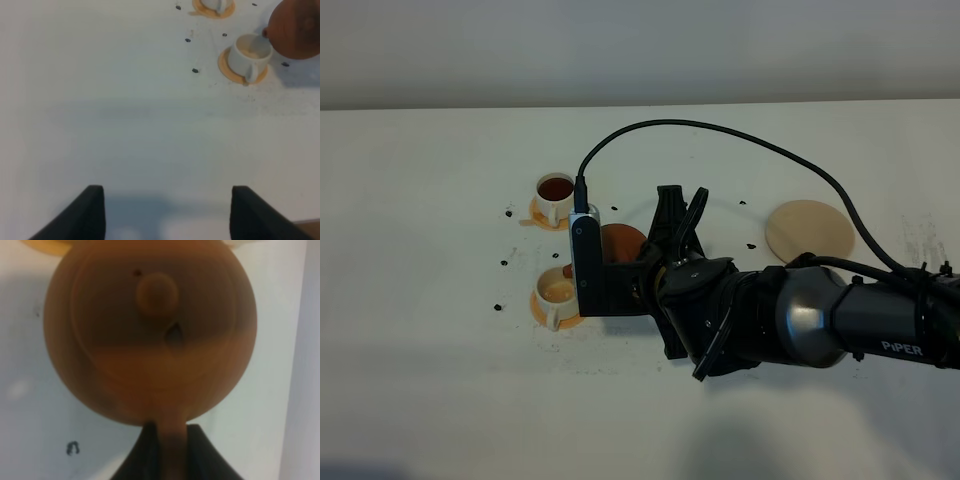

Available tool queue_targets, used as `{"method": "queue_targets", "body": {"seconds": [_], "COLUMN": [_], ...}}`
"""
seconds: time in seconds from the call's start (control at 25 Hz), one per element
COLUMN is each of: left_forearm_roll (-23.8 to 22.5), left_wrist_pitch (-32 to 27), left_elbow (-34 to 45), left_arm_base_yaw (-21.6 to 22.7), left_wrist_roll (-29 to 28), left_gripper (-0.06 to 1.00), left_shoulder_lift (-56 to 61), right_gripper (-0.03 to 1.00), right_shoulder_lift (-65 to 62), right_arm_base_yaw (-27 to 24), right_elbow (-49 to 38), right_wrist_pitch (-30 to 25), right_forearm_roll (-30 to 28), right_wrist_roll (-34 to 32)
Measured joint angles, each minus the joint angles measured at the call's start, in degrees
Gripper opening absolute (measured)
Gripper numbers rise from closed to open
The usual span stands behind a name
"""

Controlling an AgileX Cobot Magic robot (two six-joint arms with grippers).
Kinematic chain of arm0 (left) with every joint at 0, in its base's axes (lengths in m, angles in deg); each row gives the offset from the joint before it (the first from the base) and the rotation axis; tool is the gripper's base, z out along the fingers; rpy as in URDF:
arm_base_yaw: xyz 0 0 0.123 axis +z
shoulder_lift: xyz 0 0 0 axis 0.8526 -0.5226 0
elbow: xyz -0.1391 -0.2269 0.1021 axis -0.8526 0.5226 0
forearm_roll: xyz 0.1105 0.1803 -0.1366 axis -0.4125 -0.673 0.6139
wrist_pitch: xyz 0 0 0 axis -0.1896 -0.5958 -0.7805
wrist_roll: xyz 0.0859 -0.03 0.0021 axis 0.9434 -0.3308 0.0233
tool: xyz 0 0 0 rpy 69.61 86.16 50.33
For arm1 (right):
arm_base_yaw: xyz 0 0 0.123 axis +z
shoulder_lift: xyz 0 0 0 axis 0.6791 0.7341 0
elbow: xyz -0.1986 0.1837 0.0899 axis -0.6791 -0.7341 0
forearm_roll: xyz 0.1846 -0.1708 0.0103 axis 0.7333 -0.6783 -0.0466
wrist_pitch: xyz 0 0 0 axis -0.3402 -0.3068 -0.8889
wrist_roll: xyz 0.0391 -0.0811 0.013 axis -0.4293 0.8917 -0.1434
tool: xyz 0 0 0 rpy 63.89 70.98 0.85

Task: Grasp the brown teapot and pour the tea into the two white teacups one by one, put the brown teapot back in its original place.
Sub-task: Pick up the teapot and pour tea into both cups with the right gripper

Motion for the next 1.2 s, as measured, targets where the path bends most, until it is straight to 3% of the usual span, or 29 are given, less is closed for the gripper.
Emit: {"method": "queue_targets", "body": {"seconds": [0.36,1.2], "left_forearm_roll": [0.00,0.00], "left_wrist_pitch": [0.00,0.00], "left_elbow": [0.00,0.00], "left_arm_base_yaw": [0.00,0.00], "left_wrist_roll": [0.00,0.12], "left_gripper": [0.51,0.51], "left_shoulder_lift": [0.00,0.00], "right_gripper": [0.09,0.09], "right_shoulder_lift": [0.00,-0.40], "right_arm_base_yaw": [0.00,0.23], "right_elbow": [0.00,0.00], "right_wrist_pitch": [-2.61,-3.08], "right_forearm_roll": [-0.80,-2.18], "right_wrist_roll": [3.43,3.80]}}
